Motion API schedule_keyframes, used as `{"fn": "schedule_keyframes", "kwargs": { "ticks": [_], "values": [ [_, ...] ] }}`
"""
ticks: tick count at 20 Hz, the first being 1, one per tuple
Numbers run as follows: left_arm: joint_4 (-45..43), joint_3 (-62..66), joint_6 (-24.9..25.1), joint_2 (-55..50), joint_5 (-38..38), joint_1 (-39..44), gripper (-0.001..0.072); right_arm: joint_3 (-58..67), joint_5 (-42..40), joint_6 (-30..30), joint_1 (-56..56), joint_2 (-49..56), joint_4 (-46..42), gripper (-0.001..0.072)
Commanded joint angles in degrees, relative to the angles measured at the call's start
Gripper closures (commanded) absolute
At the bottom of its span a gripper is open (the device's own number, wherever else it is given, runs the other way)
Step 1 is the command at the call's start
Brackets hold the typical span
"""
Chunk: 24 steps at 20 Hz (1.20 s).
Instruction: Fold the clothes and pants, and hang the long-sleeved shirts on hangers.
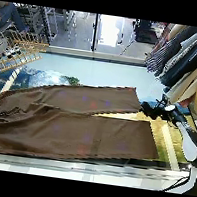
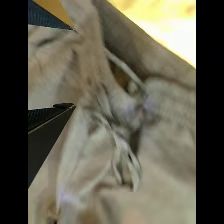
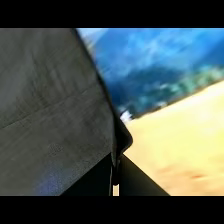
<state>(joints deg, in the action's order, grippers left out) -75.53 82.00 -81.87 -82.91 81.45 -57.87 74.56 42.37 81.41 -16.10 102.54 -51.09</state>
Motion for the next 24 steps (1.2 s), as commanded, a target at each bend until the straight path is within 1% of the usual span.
{"fn": "schedule_keyframes", "kwargs": {
  "ticks": [1,2,3,5,7,8,9,10,11,12,13,15,19,22,23,24],
  "values": [
    [-2.01,-11.21,-1.29,7.06,-5.95,-2.14,0.024,0.28,0.63,5.01,-1.44,-2.89,-9.14,0.0698],
    [-2.03,-13.64,-1.29,8.33,-6.29,-2.12,0.0239,0.28,1.79,5.57,-2.01,-3.82,-10.88,0.0698],
    [-2.01,-15.69,-1.29,9.09,-6.34,-2.12,0.0222,0.28,2.34,6.56,-2.56,-4.7,-12.11,0.0698],
    [-2.05,-19.89,-1.27,10.01,-6.47,-2.14,0.0221,0.31,2.71,8.96,-3.56,-5.92,-13.97,0.0698],
    [-2.05,-23.45,-1.27,10.97,-7.41,-2.36,0.0221,0.28,5.77,9.18,-4.17,-6.69,-15.91,0.0695],
    [-2.19,-24.65,-1.25,11.69,-8.02,-2.38,0.0221,0.26,8.11,9.51,-4.83,-7.06,-17.18,0.0649],
    [-2.49,-25.33,-1.25,12.37,-8.2,-2.36,0.0221,0.17,11.78,9.33,-6.01,-7.56,-17.31,0.0355],
    [-2.56,-25.75,-1.25,12.9,-8.44,-2.38,0.0221,-0.11,15.85,8.37,-7.26,-8.28,-17.25,0.0151],
    [-3.08,-26.01,-1.25,13.14,-8.39,-2.38,0.0221,-1.05,20.09,6.62,-8.85,-9.42,-17.03,0.016],
    [-4.48,-26.32,-1.29,13.09,-8.35,-2.36,0.0221,-2.95,23.17,5.14,-10.4,-11.32,-16.81,0.0192],
    [-6.56,-26.88,-1.38,13.11,-8.37,-2.38,0.0221,-6.27,25.31,4.07,-12.31,-14.12,-16.48,0.0204],
    [-9.38,-28.26,-4.33,13.14,-10.56,-2.4,0.0221,-14.32,28.65,1.4,-16.76,-20.94,-15.58,0.021],
    [-9.25,-29.9,-5.27,12.39,-15.65,-3.32,0.0221,-28.5,37.05,-2.84,-27.43,-32.61,-14.56,0.021],
    [-5.49,-29.94,-5.18,9.7,-15.89,-4.0,0.0221,-34.1,42.23,-8.24,-34.38,-35.52,-13.53,0.0213],
    [-3.78,-29.94,-5.03,9.29,-15.89,-4.02,0.0221,-35.19,43.08,-9.99,-35.89,-35.54,-12.52,0.0214],
    [-3.02,-29.94,-4.2,9.33,-15.89,-4.02,0.0222,-36.26,42.38,-10.43,-36.83,-35.52,-11.72,0.022]
  ]
}}
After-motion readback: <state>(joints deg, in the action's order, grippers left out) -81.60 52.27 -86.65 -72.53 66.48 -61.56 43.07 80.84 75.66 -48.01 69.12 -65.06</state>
